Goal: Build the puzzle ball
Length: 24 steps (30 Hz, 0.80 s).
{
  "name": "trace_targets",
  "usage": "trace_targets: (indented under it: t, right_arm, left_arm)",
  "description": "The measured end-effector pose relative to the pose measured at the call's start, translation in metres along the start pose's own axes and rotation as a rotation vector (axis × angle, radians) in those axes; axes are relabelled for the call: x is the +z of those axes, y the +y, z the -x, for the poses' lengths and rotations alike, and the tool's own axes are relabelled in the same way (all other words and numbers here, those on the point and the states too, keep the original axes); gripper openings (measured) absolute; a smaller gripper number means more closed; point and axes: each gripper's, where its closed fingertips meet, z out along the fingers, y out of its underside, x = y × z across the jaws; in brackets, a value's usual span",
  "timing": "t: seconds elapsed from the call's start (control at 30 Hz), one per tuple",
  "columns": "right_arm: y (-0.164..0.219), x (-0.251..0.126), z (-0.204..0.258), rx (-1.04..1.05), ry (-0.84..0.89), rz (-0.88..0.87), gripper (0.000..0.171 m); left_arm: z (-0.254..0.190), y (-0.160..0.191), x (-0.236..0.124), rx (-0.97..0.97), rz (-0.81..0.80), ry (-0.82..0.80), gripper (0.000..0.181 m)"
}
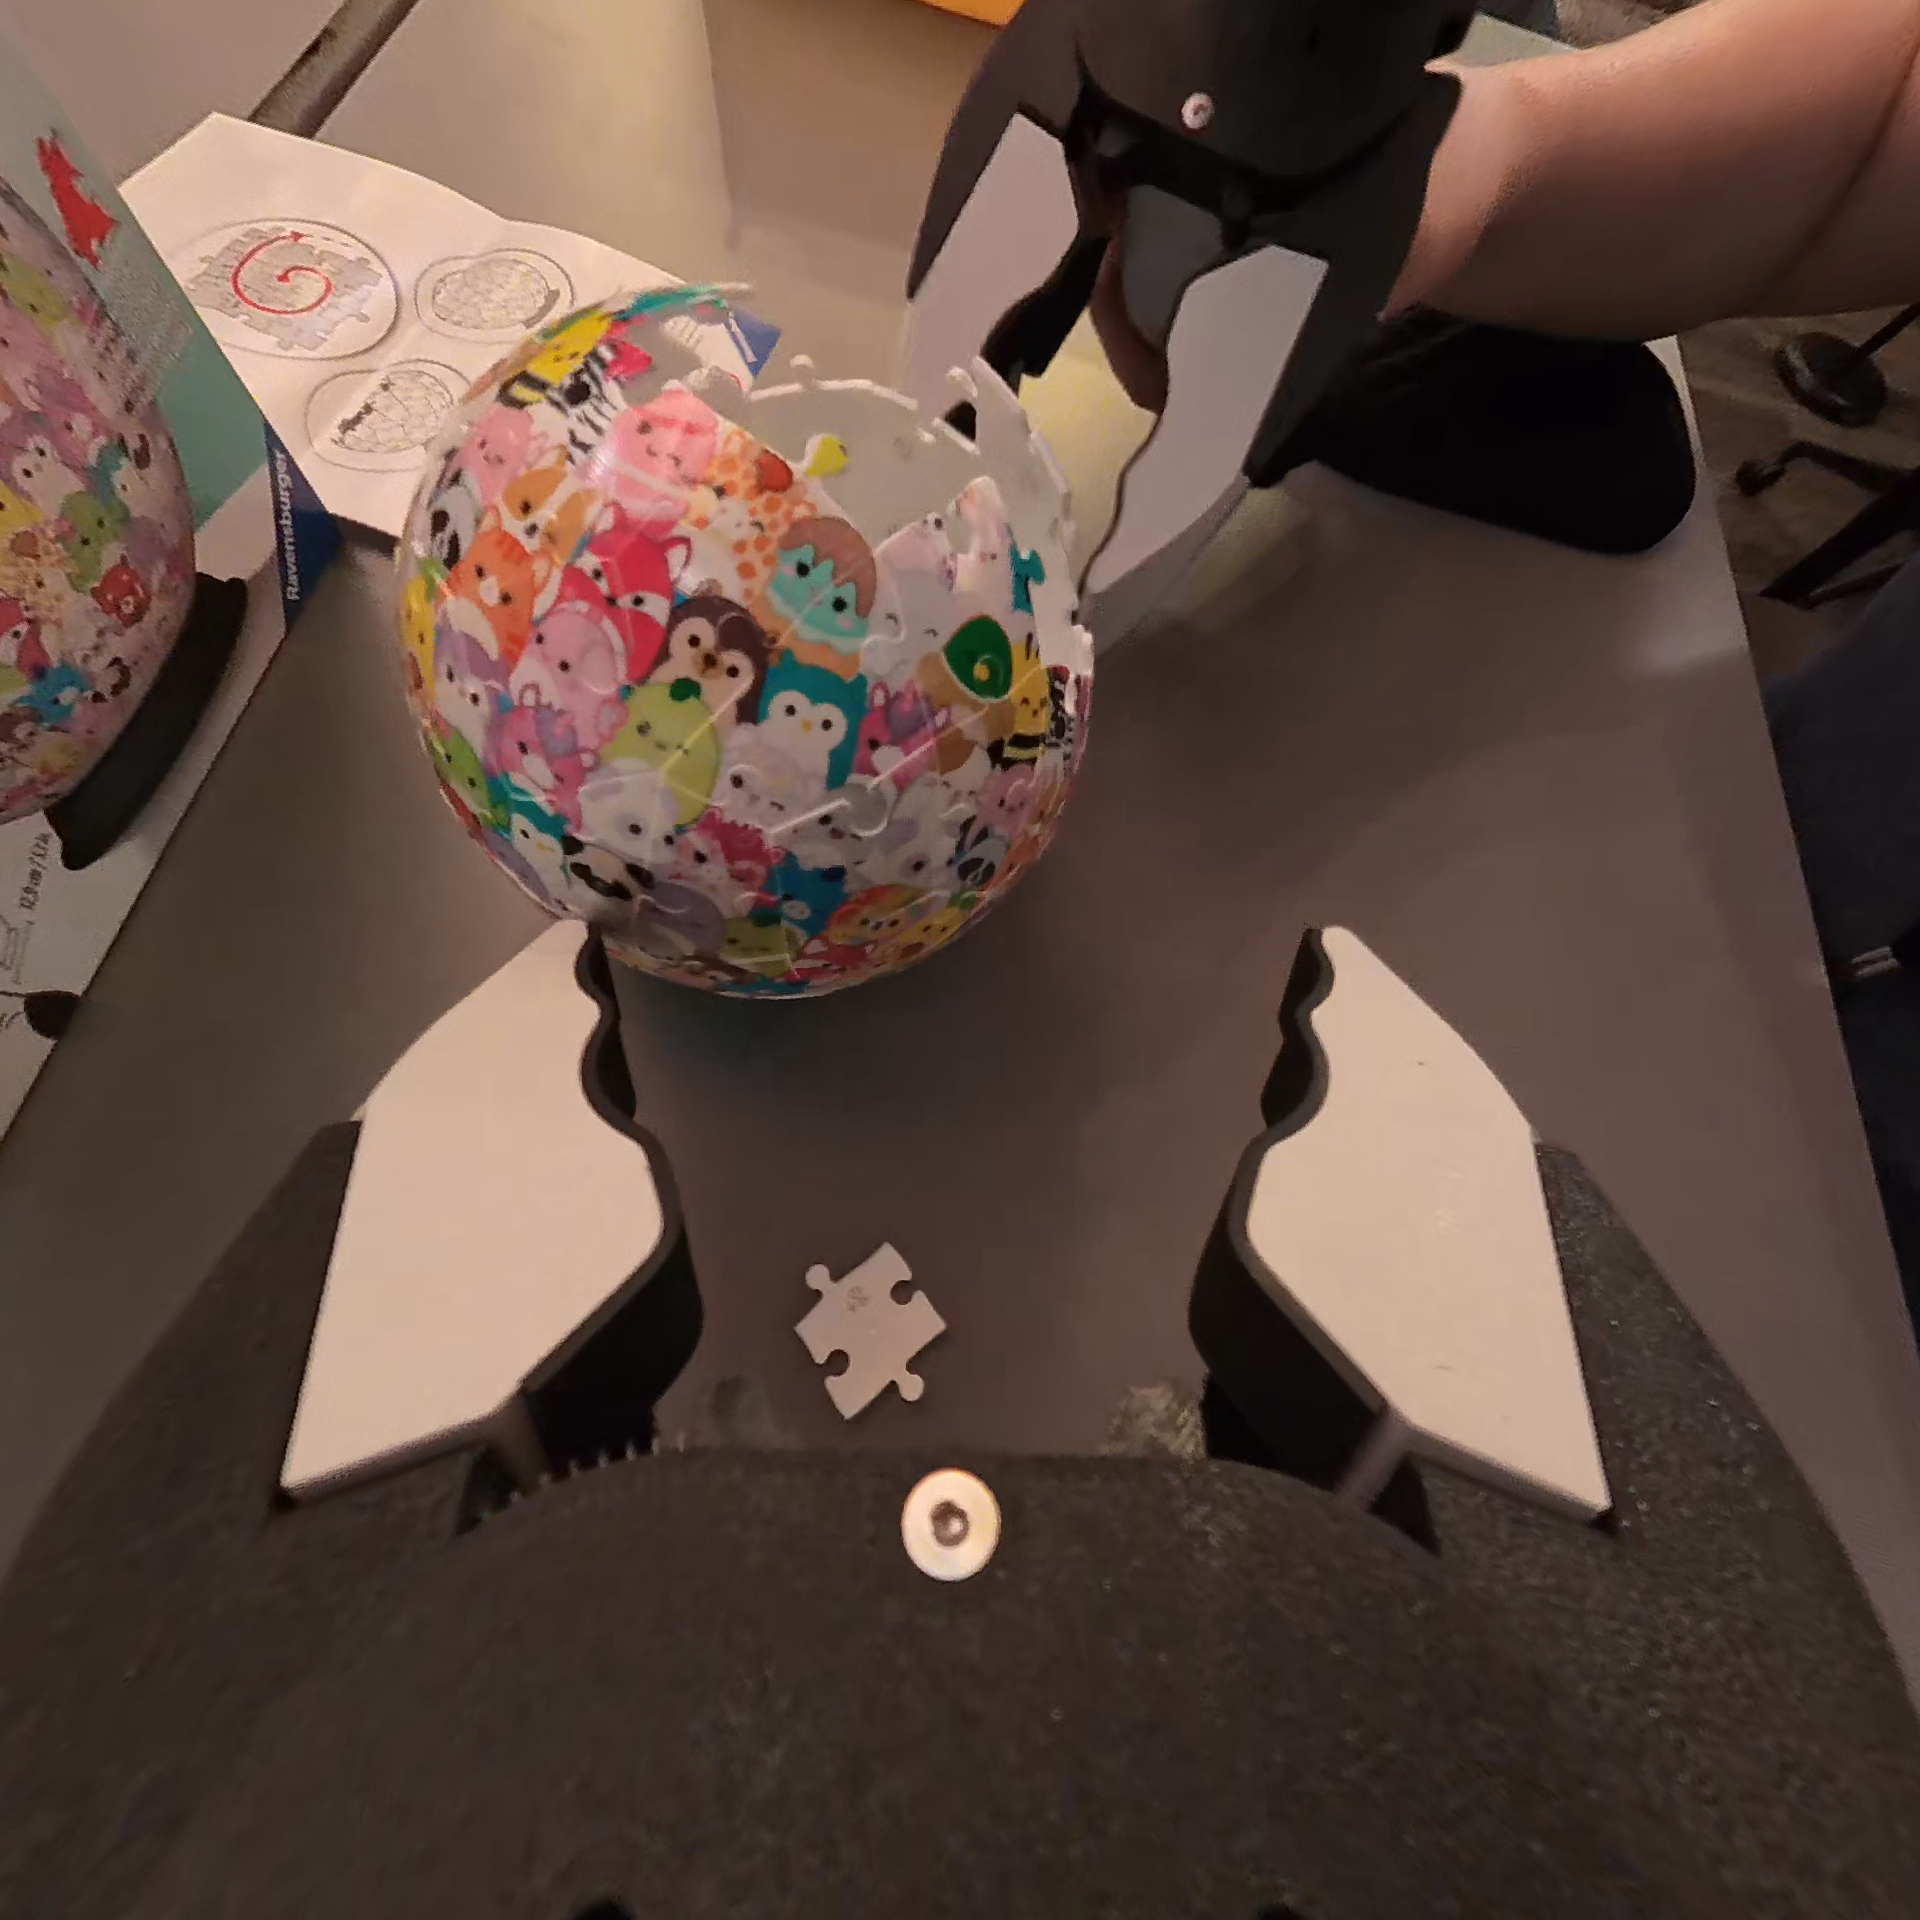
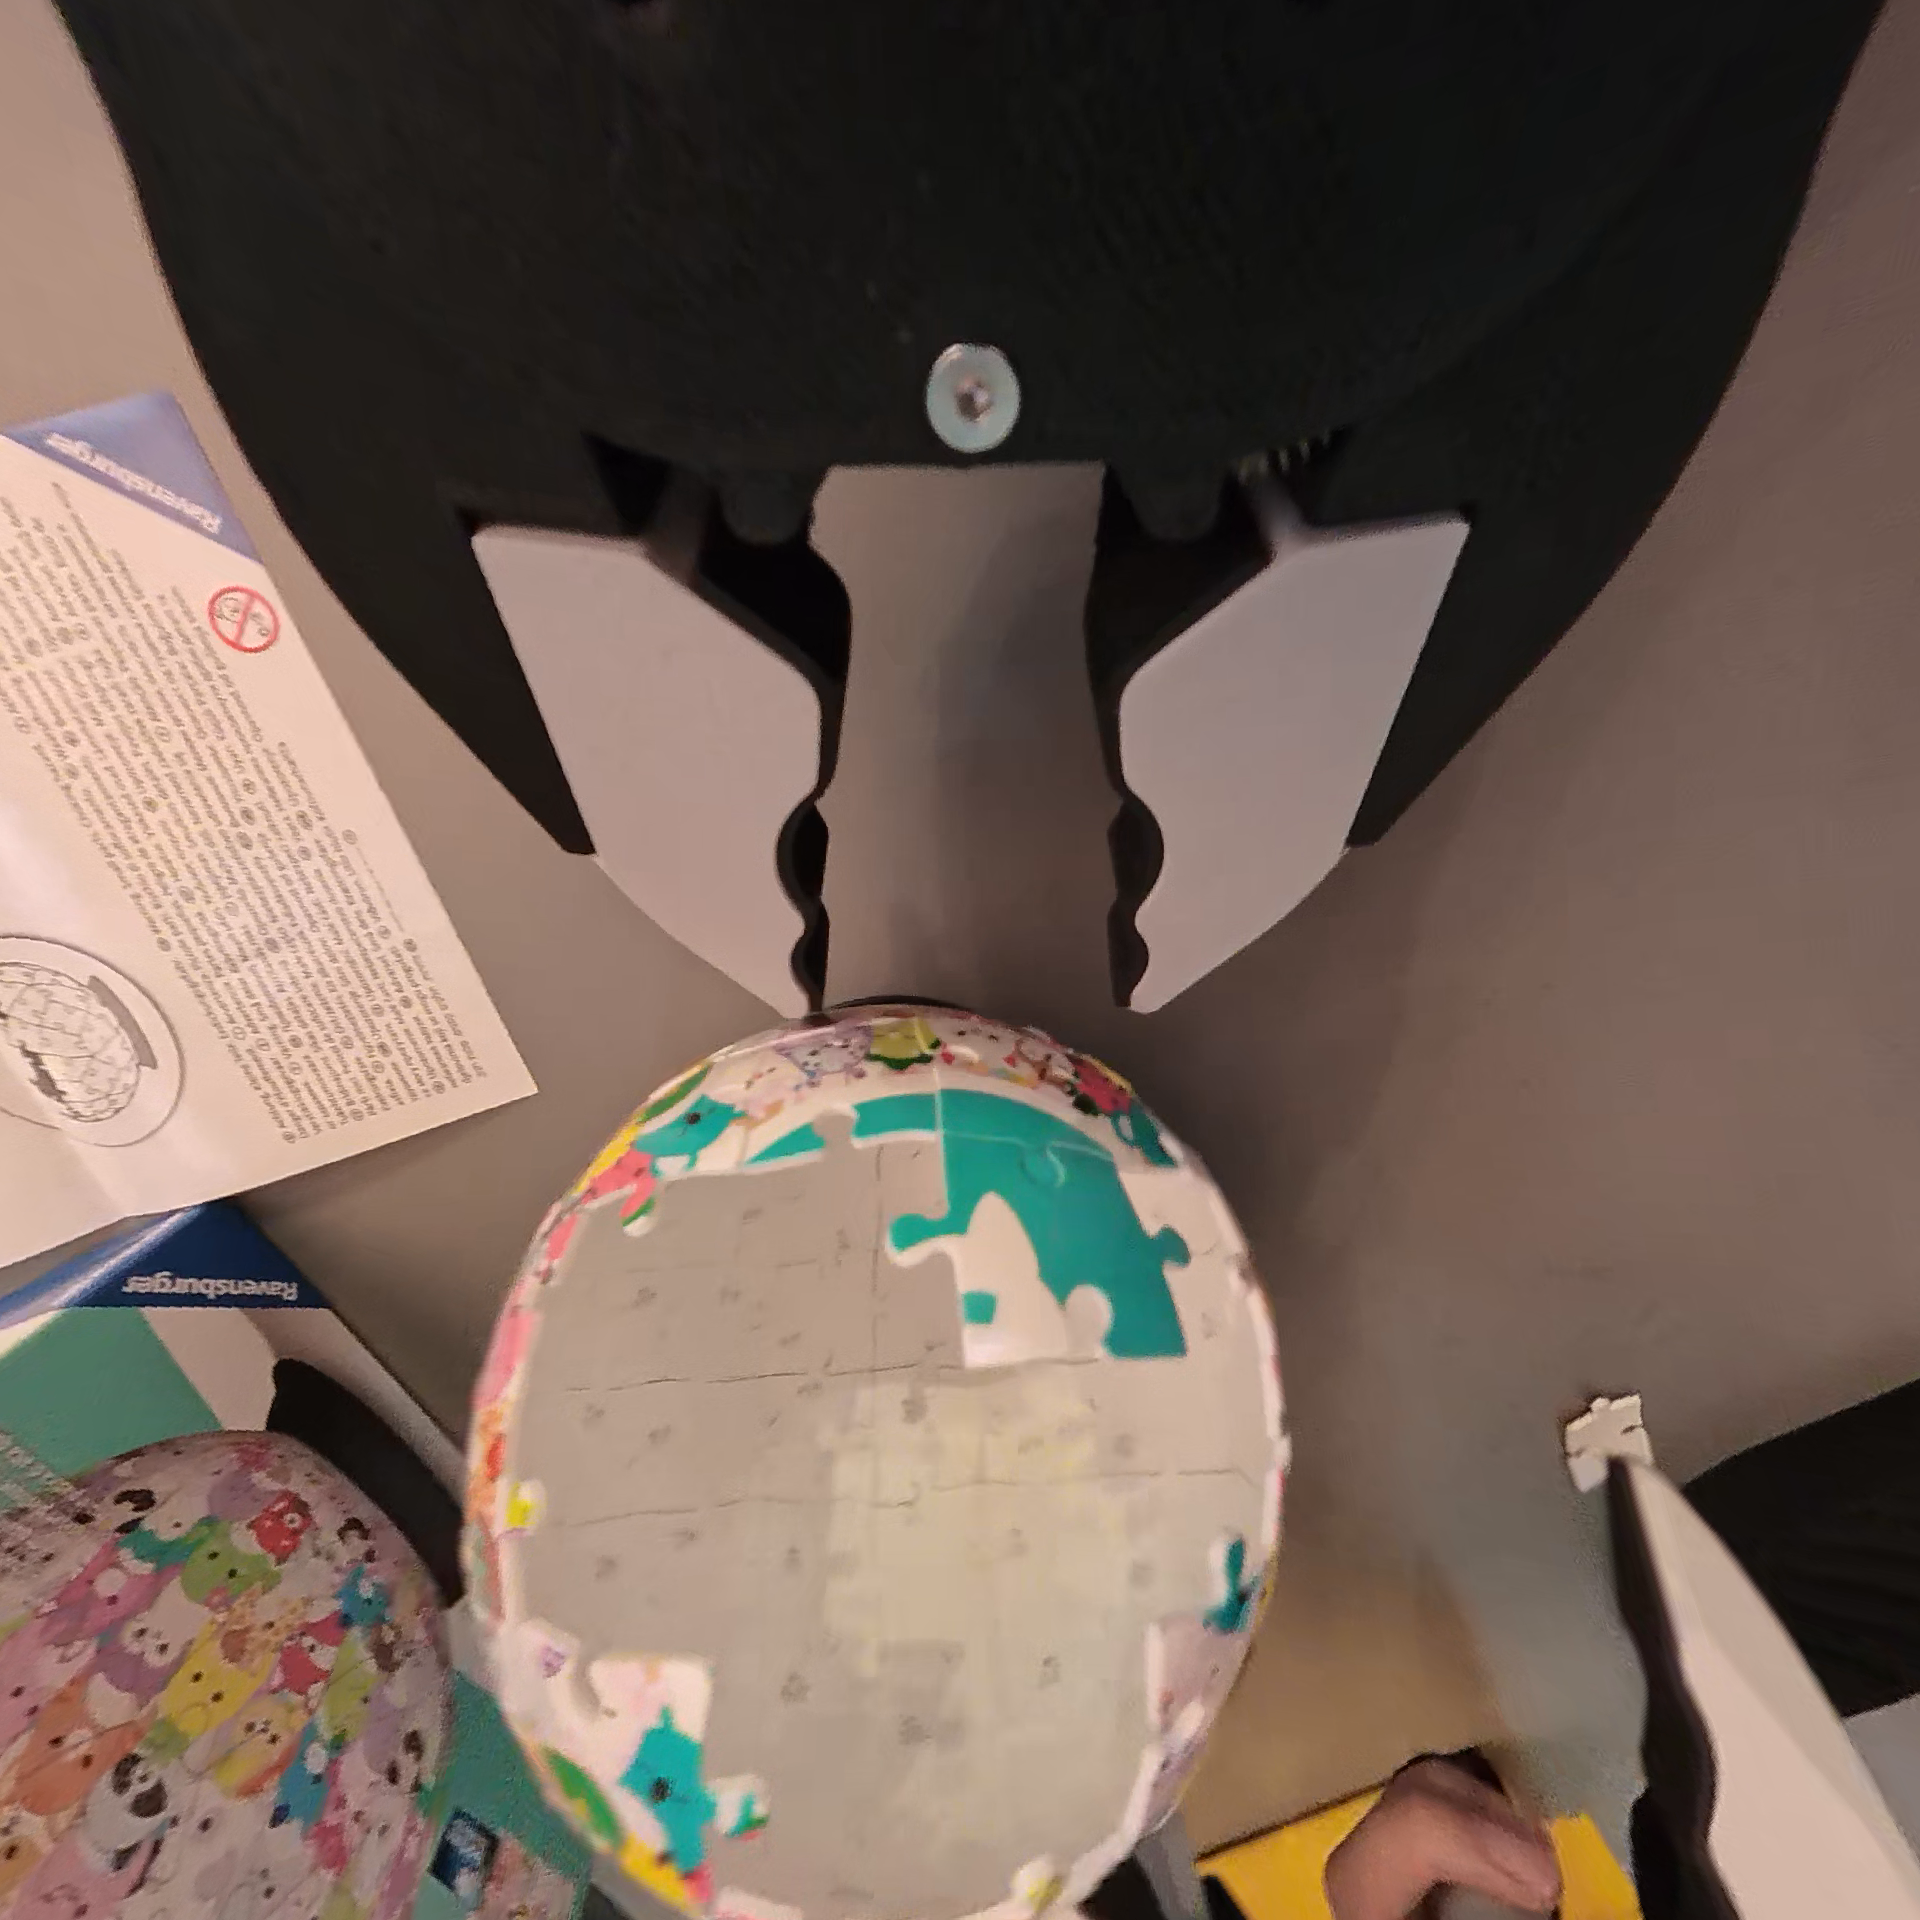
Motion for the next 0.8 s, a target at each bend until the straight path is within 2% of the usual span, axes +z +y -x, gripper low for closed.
trace_targets:
  t: [0.27, 0.4, 0.57, 0.8]
  right_arm:
    - [-0.004, -0.001, -0.013, -0.030, -0.079, 0.016, 0.062]
    - [0.002, -0.005, -0.020, 0.002, -0.057, 0.027, 0.063]
    - [0.005, -0.016, 0.000, 0.066, -0.056, -0.013, 0.062]
    - [-0.005, -0.013, 0.015, 0.067, -0.080, -0.041, 0.062]
  left_arm:
    - [-0.024, 0.007, -0.001, 0.017, -0.005, -0.001, 0.116]
    - [-0.008, 0.005, -0.007, 0.008, -0.048, -0.064, 0.114]
    - [0.016, 0.001, -0.007, -0.017, -0.068, -0.049, 0.117]
    - [0.003, 0.002, 0.005, -0.003, -0.058, 0.017, 0.115]
